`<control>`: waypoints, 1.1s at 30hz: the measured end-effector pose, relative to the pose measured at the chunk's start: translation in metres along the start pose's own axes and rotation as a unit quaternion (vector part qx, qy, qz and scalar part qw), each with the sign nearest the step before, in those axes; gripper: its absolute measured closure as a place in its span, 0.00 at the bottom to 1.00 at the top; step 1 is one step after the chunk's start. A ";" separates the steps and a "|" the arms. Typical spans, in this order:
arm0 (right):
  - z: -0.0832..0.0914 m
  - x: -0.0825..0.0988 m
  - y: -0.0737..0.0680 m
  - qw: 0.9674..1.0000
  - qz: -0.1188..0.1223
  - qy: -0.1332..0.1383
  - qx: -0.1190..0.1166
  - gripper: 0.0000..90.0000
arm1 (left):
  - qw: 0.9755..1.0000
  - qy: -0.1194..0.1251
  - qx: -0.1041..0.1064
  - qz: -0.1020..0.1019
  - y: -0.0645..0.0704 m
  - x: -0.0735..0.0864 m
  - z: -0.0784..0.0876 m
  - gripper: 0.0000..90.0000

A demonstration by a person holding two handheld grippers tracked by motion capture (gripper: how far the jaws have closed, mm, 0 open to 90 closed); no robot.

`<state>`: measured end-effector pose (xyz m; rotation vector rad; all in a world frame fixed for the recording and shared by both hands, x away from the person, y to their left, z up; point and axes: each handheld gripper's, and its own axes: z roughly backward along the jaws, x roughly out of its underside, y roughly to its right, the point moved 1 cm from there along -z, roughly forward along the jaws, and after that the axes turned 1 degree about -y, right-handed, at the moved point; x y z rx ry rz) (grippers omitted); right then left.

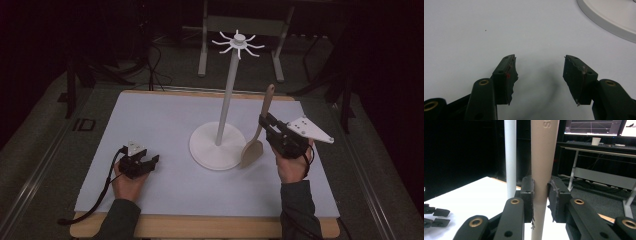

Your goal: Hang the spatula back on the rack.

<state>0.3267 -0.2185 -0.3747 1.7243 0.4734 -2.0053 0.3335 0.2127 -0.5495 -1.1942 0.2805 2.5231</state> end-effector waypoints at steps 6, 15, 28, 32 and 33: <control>0.000 -0.002 0.001 1.000 -0.001 0.001 -0.005 0.83 | 1.000 0.000 0.000 0.000 0.000 0.000 0.000 0.49; 0.001 -0.005 0.001 1.000 -0.001 0.002 -0.010 0.83 | 1.000 0.000 -0.003 0.000 0.000 0.000 0.000 0.49; 0.000 -0.012 -0.002 1.000 0.006 0.006 -0.014 0.83 | 1.000 0.003 -0.004 0.001 0.000 0.000 0.001 0.49; 0.000 -0.015 -0.003 1.000 0.009 0.007 -0.015 0.83 | 1.000 0.005 -0.004 0.003 0.000 0.000 0.002 0.49; 0.000 -0.016 -0.003 1.000 0.009 0.009 -0.015 0.83 | 1.000 0.005 -0.003 0.003 0.000 0.000 0.002 0.49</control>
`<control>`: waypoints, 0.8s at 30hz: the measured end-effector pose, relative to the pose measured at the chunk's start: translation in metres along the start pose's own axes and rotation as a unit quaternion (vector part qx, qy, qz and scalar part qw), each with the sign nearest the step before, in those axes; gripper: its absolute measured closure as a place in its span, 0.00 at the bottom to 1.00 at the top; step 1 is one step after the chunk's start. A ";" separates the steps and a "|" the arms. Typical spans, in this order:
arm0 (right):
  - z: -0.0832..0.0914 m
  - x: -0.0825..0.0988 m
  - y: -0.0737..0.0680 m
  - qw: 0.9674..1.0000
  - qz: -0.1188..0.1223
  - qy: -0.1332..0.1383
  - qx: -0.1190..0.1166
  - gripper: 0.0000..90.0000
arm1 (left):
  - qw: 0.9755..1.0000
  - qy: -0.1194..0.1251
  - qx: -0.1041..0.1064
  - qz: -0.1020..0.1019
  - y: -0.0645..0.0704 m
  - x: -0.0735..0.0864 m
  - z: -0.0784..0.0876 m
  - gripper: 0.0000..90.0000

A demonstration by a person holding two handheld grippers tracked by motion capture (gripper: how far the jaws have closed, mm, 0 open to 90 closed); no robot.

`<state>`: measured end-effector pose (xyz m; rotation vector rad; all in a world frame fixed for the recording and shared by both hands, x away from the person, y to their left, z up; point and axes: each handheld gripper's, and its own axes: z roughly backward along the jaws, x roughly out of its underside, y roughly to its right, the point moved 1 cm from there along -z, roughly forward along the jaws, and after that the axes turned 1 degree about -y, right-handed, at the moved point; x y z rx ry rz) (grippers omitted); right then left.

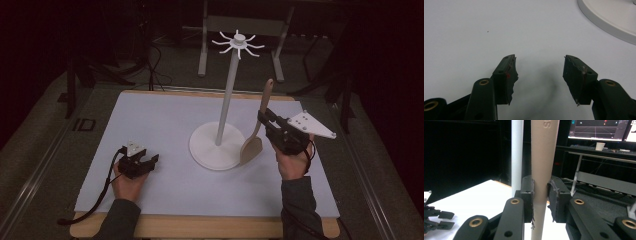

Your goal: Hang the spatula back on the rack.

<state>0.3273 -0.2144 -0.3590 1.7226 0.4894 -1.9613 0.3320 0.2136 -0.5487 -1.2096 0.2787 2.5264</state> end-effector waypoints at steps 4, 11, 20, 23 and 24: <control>0.000 -0.004 0.001 1.000 0.002 0.001 0.001 0.83 | 1.000 0.000 0.000 0.000 0.000 0.000 0.000 0.49; -0.001 -0.010 0.001 1.000 0.008 0.003 0.000 0.83 | 1.000 0.000 0.000 0.000 0.000 0.000 0.000 0.49; -0.004 -0.016 0.003 1.000 0.006 0.003 -0.005 0.83 | 1.000 0.001 0.001 0.002 0.000 0.000 0.000 0.49; -0.005 -0.018 0.003 1.000 0.010 0.004 -0.006 0.83 | 1.000 -0.001 0.000 0.001 0.000 0.000 0.000 0.49; -0.005 -0.019 0.003 1.000 0.011 0.004 -0.006 0.83 | 1.000 -0.001 0.000 0.000 0.000 0.000 0.000 0.49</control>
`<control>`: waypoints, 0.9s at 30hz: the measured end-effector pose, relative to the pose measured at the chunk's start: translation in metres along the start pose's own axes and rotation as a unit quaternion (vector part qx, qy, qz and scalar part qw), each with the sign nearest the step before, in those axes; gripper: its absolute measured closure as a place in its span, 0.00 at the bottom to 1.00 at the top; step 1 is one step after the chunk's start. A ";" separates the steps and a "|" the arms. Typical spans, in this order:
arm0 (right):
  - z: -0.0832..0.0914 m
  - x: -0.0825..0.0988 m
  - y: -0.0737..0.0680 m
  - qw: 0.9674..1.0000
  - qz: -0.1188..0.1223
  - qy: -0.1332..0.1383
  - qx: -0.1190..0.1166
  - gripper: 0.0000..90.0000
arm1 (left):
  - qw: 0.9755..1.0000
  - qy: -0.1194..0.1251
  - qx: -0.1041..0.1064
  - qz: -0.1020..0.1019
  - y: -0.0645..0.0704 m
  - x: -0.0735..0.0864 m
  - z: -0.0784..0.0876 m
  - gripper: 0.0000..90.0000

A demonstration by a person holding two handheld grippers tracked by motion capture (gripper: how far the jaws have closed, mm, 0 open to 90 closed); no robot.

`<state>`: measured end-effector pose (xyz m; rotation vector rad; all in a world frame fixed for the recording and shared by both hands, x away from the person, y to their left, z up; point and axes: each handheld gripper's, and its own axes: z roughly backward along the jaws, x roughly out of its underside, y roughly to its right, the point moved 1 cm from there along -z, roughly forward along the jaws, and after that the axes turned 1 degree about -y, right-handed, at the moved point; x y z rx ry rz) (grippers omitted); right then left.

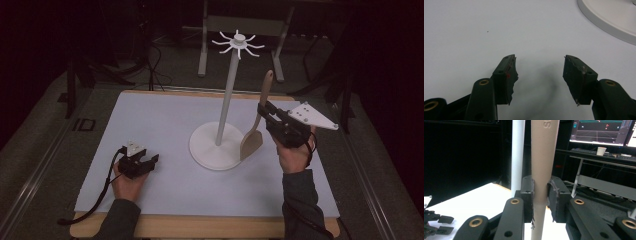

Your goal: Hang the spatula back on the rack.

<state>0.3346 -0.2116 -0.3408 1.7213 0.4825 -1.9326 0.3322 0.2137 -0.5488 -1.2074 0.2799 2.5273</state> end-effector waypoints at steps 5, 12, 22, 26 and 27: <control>-0.002 -0.005 -0.001 1.000 0.004 0.000 -0.002 0.83 | 1.000 0.000 0.000 0.000 0.000 0.000 0.000 0.49; -0.005 -0.010 -0.002 1.000 0.008 0.000 -0.007 0.83 | 1.000 0.000 0.000 0.000 0.000 0.000 0.000 0.49; -0.010 -0.017 -0.001 1.000 0.002 -0.002 -0.018 0.83 | 1.000 0.001 0.001 0.001 0.000 0.000 0.000 0.49; -0.010 -0.019 0.000 1.000 0.000 -0.002 -0.022 0.83 | 1.000 0.001 0.001 0.001 0.000 0.000 0.000 0.49; -0.010 -0.019 0.000 1.000 0.000 -0.002 -0.023 0.83 | 1.000 0.001 0.001 0.001 0.000 0.000 0.000 0.49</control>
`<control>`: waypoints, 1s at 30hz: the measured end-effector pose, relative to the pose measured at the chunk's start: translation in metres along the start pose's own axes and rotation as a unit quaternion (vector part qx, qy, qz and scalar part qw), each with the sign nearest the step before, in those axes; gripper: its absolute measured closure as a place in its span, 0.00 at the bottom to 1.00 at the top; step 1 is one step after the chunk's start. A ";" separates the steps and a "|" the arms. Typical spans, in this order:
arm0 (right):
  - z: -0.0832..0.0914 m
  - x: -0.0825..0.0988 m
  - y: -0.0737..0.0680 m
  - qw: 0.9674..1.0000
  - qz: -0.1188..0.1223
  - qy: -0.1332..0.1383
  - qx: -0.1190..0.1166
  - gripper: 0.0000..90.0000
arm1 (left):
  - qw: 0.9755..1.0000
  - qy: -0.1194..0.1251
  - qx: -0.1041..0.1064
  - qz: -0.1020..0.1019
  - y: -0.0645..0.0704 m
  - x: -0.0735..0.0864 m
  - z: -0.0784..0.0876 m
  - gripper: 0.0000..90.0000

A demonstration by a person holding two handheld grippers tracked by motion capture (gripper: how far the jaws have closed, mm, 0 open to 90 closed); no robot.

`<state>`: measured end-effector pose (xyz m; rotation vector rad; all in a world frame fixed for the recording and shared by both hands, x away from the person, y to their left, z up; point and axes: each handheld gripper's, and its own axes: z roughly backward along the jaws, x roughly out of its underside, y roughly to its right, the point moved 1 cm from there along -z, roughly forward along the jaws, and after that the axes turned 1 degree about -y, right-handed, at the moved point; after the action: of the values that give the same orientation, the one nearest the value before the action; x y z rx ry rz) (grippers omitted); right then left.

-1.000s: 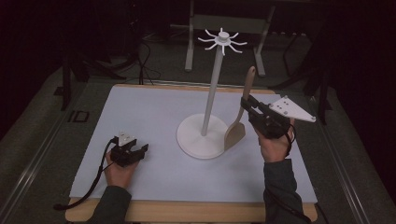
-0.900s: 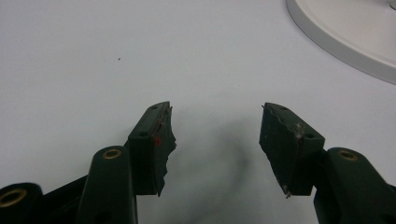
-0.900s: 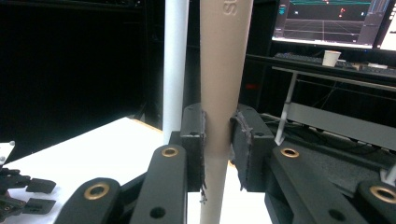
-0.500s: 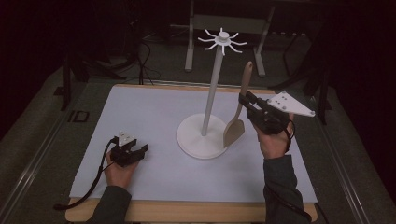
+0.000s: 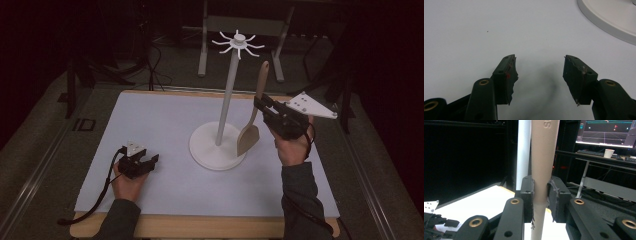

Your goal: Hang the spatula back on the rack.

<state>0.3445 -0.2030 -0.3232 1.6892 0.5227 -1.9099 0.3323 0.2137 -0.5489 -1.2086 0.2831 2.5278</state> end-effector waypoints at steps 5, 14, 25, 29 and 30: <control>-0.001 -0.002 0.000 1.000 0.001 0.000 -0.002 0.83 | 1.000 0.000 0.000 0.000 0.000 0.000 0.000 0.49; -0.003 -0.007 -0.002 1.000 0.002 0.003 -0.006 0.83 | 1.000 0.000 0.000 0.000 0.000 0.000 0.000 0.49; -0.005 -0.012 -0.003 1.000 0.003 0.006 -0.007 0.83 | 1.000 0.000 0.000 0.000 0.000 0.000 0.000 0.49; -0.006 -0.014 -0.004 1.000 0.003 0.007 -0.009 0.83 | 1.000 0.000 0.000 0.000 0.000 0.000 0.000 0.49; -0.006 -0.014 -0.004 1.000 0.003 0.007 -0.009 0.83 | 1.000 0.000 0.000 0.000 0.000 0.000 0.000 0.49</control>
<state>0.3476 -0.1945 -0.3105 1.6914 0.5379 -1.8845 0.3324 0.2136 -0.5489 -1.2088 0.2844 2.5277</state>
